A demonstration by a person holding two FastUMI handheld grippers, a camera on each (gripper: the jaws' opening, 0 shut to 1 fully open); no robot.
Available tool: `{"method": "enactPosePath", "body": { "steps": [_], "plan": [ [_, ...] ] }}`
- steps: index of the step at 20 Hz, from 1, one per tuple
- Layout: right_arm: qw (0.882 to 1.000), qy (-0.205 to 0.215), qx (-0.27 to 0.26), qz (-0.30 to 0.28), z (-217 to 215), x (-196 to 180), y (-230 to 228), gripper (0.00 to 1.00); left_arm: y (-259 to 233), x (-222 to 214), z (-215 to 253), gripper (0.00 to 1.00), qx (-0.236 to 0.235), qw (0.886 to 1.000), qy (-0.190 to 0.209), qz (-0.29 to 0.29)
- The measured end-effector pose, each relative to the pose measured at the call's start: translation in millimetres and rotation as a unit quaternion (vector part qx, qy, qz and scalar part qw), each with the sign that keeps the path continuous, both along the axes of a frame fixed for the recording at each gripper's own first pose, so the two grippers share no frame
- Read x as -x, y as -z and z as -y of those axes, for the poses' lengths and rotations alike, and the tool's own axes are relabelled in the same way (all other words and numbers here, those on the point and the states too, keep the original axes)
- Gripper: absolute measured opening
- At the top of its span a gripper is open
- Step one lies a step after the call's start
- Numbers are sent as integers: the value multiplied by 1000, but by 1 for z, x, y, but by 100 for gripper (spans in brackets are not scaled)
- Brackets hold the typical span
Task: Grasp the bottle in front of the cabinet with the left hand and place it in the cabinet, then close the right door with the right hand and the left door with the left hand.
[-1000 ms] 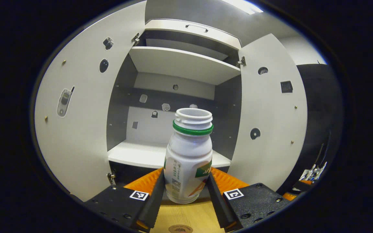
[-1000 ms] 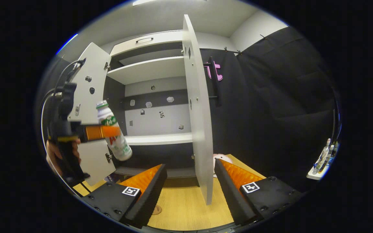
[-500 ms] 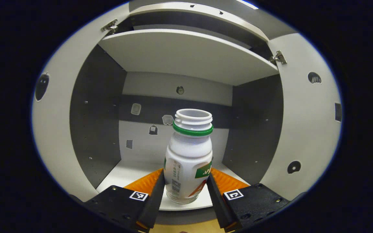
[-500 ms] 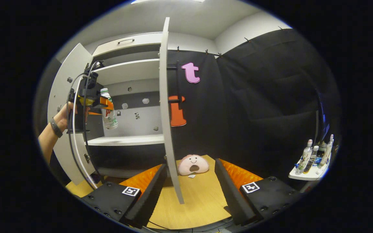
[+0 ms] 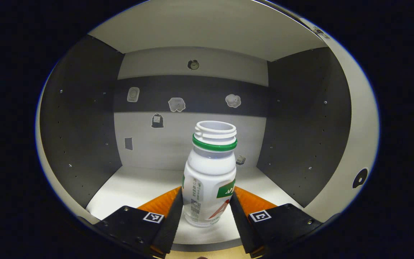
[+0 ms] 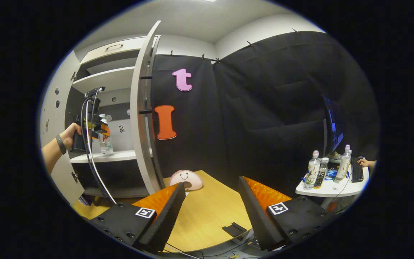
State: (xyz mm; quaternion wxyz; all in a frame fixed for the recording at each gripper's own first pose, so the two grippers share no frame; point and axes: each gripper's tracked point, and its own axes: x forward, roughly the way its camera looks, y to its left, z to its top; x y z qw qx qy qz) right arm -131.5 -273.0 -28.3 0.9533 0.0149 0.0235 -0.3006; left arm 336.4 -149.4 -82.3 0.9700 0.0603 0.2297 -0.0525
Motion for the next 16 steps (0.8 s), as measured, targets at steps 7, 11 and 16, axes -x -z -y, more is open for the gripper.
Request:
{"method": "enactPosePath", "body": {
  "steps": [7, 11, 16],
  "plan": [
    [1000, -2, -3, -2, 6, -1, 5, 98, 12, -10, -9, 85, 27, 999, -21, 13],
    [1000, -14, -4, -8, 2, -7, 7, 98, -11, -4, -10, 94, 78, 995, -21, 61],
    [999, -40, -8, -10, -11, -22, 7, 98, -94, 28, -19, 94, 78, 981, -12, 179]
  ]
}}
